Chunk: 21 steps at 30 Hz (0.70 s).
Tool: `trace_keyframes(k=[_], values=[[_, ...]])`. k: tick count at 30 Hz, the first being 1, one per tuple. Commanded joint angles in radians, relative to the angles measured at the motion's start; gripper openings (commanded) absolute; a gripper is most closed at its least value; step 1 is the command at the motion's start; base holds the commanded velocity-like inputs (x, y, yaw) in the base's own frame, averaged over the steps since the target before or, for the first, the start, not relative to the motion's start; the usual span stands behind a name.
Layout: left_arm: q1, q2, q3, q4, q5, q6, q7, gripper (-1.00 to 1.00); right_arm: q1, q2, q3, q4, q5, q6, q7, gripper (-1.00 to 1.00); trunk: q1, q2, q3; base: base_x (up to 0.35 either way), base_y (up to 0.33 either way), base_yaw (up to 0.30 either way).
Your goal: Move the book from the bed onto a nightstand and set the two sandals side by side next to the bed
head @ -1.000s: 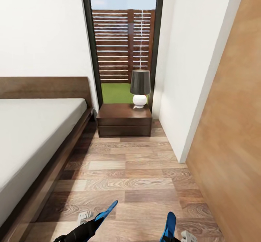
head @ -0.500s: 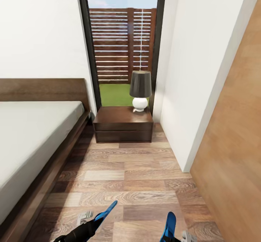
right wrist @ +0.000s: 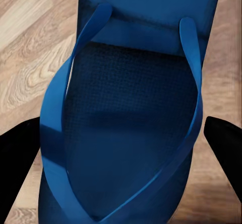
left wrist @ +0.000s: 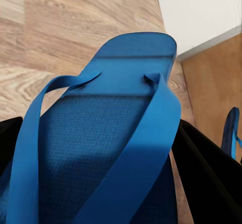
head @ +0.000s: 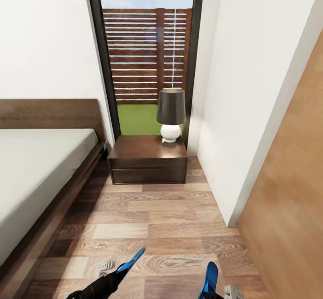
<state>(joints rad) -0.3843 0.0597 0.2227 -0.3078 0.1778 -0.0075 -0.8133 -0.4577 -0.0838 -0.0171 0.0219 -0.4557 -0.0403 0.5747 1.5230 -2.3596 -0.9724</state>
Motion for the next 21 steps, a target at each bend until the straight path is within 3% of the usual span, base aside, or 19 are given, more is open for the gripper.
trace_keyframes(k=[1,13,21], values=[[-0.001,0.000,0.001,0.001,0.003,-0.002,-0.003,-1.00,-0.001,0.000,-0.002,0.002,0.000,-0.004,0.004,-1.00,0.000,0.000,-0.001,0.301,-0.130,0.000],[-0.001,0.000,0.001,0.001,0.003,-0.002,-0.003,-1.00,-0.001,0.001,-0.001,0.002,0.000,-0.006,0.004,-1.00,0.000,0.000,-0.001,0.302,-0.124,0.000],[-0.001,0.001,0.002,0.001,0.003,-0.002,-0.003,-1.00,-0.001,0.001,-0.001,0.002,0.001,-0.006,0.005,-1.00,0.000,0.000,-0.001,0.313,-0.024,0.000]])
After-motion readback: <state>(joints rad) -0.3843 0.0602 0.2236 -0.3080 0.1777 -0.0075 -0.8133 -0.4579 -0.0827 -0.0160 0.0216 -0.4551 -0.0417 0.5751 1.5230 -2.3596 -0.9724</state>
